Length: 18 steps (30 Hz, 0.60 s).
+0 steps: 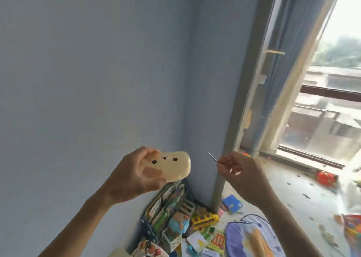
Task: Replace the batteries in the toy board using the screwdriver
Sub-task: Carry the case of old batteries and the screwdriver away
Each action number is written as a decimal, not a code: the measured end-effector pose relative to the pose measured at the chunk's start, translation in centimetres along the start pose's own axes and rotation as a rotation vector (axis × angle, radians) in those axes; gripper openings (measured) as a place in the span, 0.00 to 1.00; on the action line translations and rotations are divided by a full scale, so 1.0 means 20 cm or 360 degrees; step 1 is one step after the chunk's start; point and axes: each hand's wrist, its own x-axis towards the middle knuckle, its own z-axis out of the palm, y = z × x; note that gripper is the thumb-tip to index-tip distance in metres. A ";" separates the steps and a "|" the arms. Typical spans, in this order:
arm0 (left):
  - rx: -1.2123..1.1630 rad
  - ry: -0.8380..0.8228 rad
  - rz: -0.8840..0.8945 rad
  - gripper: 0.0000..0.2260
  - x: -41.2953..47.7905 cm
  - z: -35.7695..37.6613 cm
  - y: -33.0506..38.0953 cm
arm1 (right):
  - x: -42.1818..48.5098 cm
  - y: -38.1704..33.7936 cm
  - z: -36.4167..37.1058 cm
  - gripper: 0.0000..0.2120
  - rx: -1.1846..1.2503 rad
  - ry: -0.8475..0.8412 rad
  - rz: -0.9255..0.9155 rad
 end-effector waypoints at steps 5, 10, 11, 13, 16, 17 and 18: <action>-0.0027 -0.0311 0.0324 0.36 0.52 0.68 0.30 | -0.05 0.49 -0.55 0.06 -0.0200 0.0302 0.0173; -0.0113 -0.0519 0.0514 0.38 0.93 1.30 0.61 | 0.00 0.94 -1.03 0.05 -0.0344 0.0418 0.0314; -0.0136 -0.0554 0.0527 0.39 1.01 1.42 0.66 | 0.02 1.02 -1.12 0.05 -0.0356 0.0432 0.0342; -0.0182 -0.0606 0.0533 0.39 1.17 1.63 0.74 | 0.07 1.19 -1.28 0.05 -0.0366 0.0480 0.0399; -0.0200 -0.0662 0.0568 0.34 1.40 1.92 0.84 | 0.18 1.42 -1.45 0.08 -0.0336 0.0552 0.0474; -0.0195 -0.0688 0.0582 0.34 1.48 2.00 0.87 | 0.22 1.50 -1.50 0.09 -0.0332 0.0570 0.0490; -0.0191 -0.0709 0.0590 0.35 1.57 2.08 0.89 | 0.27 1.58 -1.53 0.10 -0.0328 0.0586 0.0507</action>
